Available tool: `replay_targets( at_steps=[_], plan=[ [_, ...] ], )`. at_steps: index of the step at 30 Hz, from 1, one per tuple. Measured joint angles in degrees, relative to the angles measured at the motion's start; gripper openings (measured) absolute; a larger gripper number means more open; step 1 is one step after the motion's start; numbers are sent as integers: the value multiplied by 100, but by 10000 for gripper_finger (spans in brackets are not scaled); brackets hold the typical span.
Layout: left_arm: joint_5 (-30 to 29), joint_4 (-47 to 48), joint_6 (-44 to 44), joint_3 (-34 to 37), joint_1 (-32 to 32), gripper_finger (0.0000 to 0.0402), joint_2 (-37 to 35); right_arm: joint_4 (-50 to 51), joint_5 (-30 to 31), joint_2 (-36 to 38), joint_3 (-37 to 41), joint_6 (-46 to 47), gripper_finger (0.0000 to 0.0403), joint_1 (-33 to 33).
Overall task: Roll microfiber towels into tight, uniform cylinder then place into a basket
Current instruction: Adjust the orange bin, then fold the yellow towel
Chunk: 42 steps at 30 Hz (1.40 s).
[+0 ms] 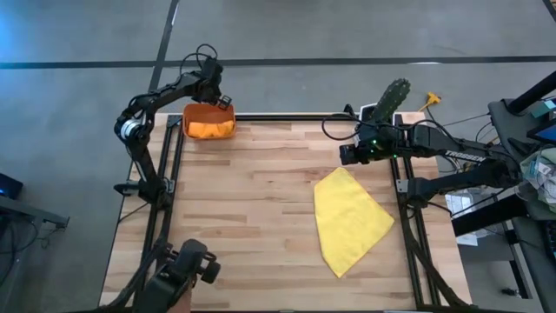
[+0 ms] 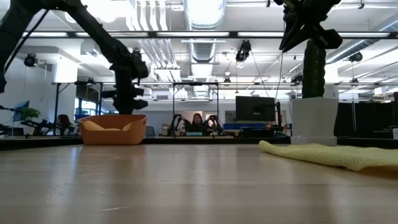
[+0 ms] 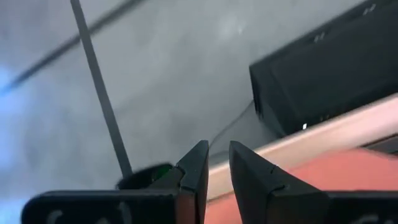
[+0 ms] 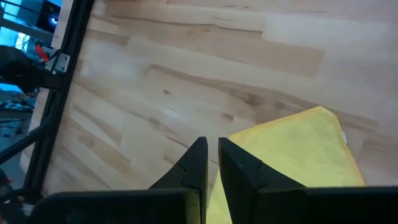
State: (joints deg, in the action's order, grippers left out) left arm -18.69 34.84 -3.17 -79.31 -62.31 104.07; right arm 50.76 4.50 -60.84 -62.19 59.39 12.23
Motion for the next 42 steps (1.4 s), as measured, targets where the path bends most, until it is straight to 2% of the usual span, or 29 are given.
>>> replay_targets(
  at_steps=[9, 15, 18, 24, 27, 31, 35, 42],
  plan=[
    [67, 263, 79, 26, -32, 51, 141, -2, -15, 0, 0, 66, 33, -90],
    [111, 272, -126, -92, -45, 51, -69, -5, 6, 0, 0, 61, 33, -85],
    [664, 263, 44, -150, 31, 51, -315, -3, 44, 0, 0, 59, 33, -85],
    [2778, 219, 239, -67, 415, 51, -764, -3, 294, 0, 0, 61, 33, -85],
    [3510, 192, 258, -15, 697, 51, -964, 62, 309, -18, -1, 244, 33, -82],
    [3977, 172, 180, 0, 1106, 51, -1169, 661, 244, -179, -4, 364, 33, -85],
    [4312, 163, -173, 7, 1518, 51, -1449, 1109, -207, -479, 0, 361, 34, -141],
    [4382, 169, -318, 20, 2009, 51, -2015, 1070, -353, -1174, 3, 114, 34, -236]
  ],
)
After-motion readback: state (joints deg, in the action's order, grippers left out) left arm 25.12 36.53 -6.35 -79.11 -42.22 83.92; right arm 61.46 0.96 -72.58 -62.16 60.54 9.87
